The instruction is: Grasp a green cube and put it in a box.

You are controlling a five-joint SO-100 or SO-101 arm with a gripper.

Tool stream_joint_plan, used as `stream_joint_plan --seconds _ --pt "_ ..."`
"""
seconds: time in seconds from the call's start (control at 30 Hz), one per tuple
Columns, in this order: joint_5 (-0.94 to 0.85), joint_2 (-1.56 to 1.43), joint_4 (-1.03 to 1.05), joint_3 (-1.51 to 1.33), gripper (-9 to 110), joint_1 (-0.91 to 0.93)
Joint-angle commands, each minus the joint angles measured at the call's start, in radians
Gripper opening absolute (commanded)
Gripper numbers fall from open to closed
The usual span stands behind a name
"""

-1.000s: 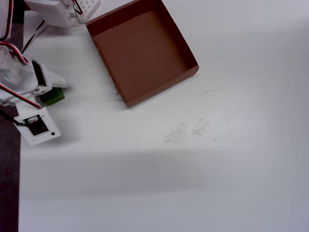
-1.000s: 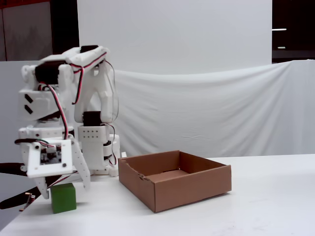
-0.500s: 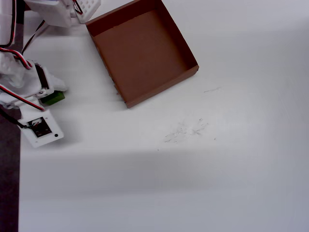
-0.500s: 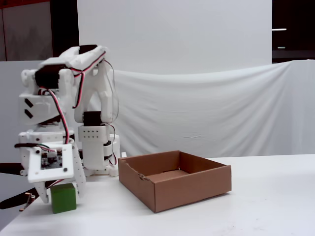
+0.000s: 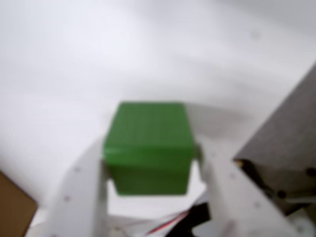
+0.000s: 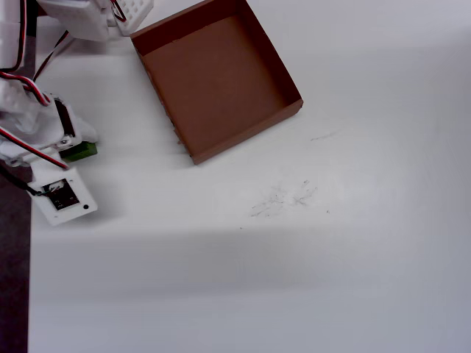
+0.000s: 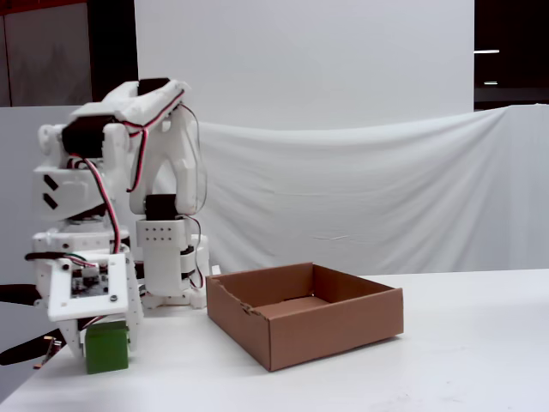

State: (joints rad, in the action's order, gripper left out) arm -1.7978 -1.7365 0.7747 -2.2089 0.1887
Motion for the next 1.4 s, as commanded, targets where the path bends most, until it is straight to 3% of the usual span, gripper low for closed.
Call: stream_joint_plan --seconds 0.0,0.43,0.73,1.03,1.37 --pt "-0.023 -0.015 -0.011 0.002 18 -0.006" --pt "-0.015 -0.097 -0.009 -0.020 14 -0.015" --pt "-0.003 -0.325 0.204 0.020 13 -0.087" --pt "0.011 -0.612 0.468 0.066 13 -0.328" --pt "0.126 -0.667 0.557 0.164 12 -0.670"
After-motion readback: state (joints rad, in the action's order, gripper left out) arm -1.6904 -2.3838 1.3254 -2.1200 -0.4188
